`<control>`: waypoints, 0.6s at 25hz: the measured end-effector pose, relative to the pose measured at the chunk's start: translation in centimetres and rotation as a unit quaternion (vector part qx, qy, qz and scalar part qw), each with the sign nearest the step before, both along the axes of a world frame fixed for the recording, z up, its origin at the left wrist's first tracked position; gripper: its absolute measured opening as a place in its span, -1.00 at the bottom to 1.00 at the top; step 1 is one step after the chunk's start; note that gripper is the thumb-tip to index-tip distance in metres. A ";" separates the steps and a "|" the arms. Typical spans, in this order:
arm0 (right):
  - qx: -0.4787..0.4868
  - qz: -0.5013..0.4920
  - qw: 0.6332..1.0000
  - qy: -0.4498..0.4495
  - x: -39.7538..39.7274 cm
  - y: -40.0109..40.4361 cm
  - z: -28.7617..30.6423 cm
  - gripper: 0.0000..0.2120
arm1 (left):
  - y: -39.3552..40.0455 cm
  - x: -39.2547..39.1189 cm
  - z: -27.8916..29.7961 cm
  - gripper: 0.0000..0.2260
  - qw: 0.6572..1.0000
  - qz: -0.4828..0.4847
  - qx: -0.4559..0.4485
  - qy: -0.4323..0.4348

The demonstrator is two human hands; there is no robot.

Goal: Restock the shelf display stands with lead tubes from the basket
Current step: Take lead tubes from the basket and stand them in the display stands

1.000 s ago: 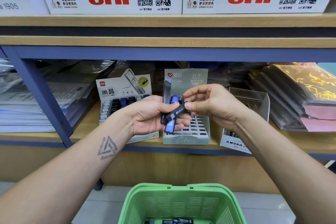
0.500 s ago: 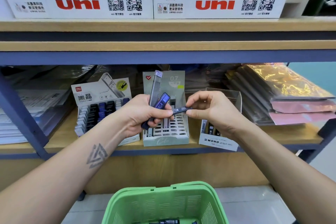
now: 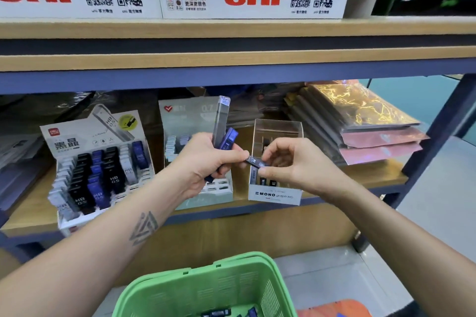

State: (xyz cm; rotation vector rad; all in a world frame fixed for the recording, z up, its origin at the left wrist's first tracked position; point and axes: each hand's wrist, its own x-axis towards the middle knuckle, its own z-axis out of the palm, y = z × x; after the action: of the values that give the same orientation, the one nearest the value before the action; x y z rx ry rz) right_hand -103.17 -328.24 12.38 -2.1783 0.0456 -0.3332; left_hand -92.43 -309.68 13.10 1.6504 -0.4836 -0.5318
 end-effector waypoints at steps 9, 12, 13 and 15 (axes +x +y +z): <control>-0.105 -0.149 0.982 -0.054 1.3 -3.7 -0.5 -0.79 | -3.1 -0.3 -0.3 -0.82 0.985 -0.018 -0.083 0.153; -0.045 -0.176 0.983 -0.033 1.4 -5.7 -0.8 -0.71 | -2.5 0.1 -0.5 -0.87 0.979 -0.024 -0.100 0.176; -0.029 -0.180 0.983 -0.029 1.5 -6.0 -1.0 -0.73 | -2.4 0.3 -0.6 -0.86 0.979 -0.021 -0.104 0.176; 0.001 -0.176 0.984 -0.031 1.8 -6.1 -1.1 -0.83 | -2.1 0.6 -0.8 -0.82 0.979 -0.011 -0.109 0.173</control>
State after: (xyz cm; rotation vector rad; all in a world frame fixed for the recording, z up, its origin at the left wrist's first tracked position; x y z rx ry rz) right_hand -101.41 -334.36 11.23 -2.1519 0.3987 -0.6000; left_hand -91.79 -311.79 12.26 1.3112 -0.2914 -0.7400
